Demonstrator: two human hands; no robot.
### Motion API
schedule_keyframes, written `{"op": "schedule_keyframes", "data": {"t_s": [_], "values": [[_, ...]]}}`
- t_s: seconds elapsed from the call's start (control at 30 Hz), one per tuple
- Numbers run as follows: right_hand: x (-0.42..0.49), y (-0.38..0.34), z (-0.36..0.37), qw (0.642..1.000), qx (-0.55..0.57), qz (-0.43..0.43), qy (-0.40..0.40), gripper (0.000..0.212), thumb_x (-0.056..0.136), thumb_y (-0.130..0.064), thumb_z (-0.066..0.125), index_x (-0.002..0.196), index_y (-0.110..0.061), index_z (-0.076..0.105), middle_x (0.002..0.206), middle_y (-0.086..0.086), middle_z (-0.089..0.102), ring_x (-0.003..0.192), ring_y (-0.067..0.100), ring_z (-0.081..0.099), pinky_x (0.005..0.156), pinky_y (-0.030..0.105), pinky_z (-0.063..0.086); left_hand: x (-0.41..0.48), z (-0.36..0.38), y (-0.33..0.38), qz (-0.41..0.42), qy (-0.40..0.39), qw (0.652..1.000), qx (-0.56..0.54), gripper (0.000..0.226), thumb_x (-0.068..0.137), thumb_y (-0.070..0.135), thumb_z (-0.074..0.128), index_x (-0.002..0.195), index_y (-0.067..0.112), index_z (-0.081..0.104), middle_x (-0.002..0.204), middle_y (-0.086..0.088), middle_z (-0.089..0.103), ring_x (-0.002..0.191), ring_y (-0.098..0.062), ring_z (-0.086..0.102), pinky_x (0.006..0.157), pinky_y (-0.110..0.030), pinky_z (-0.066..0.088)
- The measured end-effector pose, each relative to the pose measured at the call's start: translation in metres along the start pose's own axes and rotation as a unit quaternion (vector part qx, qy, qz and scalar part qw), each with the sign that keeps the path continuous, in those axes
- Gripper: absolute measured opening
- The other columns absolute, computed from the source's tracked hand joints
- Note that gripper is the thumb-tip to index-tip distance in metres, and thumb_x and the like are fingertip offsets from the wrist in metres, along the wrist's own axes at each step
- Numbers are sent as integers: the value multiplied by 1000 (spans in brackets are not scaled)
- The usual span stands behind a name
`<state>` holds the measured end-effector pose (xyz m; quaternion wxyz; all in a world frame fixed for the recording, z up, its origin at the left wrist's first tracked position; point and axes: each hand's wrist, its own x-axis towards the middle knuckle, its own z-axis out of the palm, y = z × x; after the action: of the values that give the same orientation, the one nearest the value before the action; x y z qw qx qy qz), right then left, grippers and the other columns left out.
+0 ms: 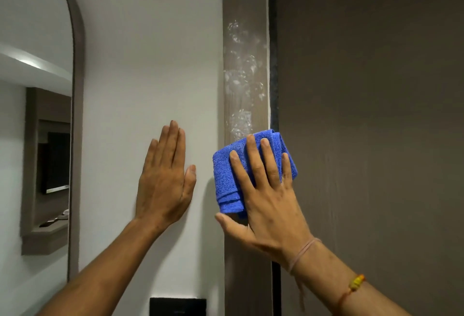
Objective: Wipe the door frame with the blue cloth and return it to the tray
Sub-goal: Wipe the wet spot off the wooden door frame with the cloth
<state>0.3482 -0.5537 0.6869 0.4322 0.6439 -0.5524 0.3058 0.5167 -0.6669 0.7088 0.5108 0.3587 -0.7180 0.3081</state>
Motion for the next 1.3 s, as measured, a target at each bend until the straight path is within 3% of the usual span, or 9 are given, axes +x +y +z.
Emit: {"op": "schedule_keyframes", "data": {"t_s": [0.1, 0.2, 0.47, 0.6, 0.7, 0.93, 1.13, 1.3], "values": [[3, -13, 3, 998, 7, 54, 22, 90, 78, -80, 11, 149, -25, 7, 159, 9, -3, 145, 28, -12, 112, 65, 2, -1, 4, 2, -8, 10, 1000, -11, 67, 90, 32, 25, 148, 8, 1, 158, -11, 2, 147, -19, -2, 120, -34, -1], [8, -26, 10, 993, 16, 107, 54, 83, 82, -76, 3, 148, -27, 10, 159, 10, 0, 145, 30, -10, 112, 66, 2, -1, 6, 4, -15, 25, 999, -14, 68, 89, 34, 26, 147, 7, 3, 158, -11, 4, 147, -21, 2, 120, -37, 3], [51, -24, 17, 979, -61, 149, 129, 62, 94, -51, 21, 148, -20, 15, 157, 15, 15, 144, 39, 7, 115, 61, 12, -2, 7, 3, -6, 33, 999, -11, 69, 87, 36, 28, 146, 7, 7, 156, -12, 7, 146, -24, 7, 119, -41, 11], [79, -19, 7, 973, -80, 160, 144, 61, 94, -50, 19, 147, -20, 17, 157, 16, 17, 144, 39, 10, 113, 60, 14, -1, 7, 3, -10, 33, 999, -7, 69, 87, 37, 28, 146, 6, 9, 156, -13, 10, 145, -25, 8, 119, -42, 12], [68, -24, 14, 970, -89, 165, 154, 60, 95, -48, 21, 147, -19, 17, 157, 16, 17, 144, 38, 9, 114, 58, 15, -2, 8, 2, -6, 31, 999, -15, 70, 87, 36, 29, 146, 6, 8, 156, -13, 9, 145, -25, 8, 119, -37, 5], [44, -24, 20, 977, -117, 134, 113, 61, 94, -50, 22, 146, -18, 23, 153, 18, 27, 140, 42, 21, 109, 61, 24, -2, 6, 3, -4, 27, 1000, -14, 71, 87, 38, 27, 147, 7, 7, 157, -13, 6, 146, -25, 5, 119, -36, 2], [114, -14, -12, 978, -78, 147, 128, 62, 94, -49, 21, 148, -20, 10, 158, 16, 10, 144, 38, 3, 114, 60, 11, 37, -1, 14, -18, 44, 998, -28, 67, 89, 36, 18, 146, 7, -3, 158, -13, -2, 146, -24, -4, 119, -38, -1], [90, -17, 0, 975, -85, 151, 141, 62, 95, -49, 19, 148, -19, 12, 158, 16, 12, 145, 38, 5, 114, 57, 14, 51, 0, 16, -20, 54, 998, -12, 65, 92, 37, 14, 146, 8, -6, 158, -12, -5, 146, -22, -7, 120, -39, -3]]}}
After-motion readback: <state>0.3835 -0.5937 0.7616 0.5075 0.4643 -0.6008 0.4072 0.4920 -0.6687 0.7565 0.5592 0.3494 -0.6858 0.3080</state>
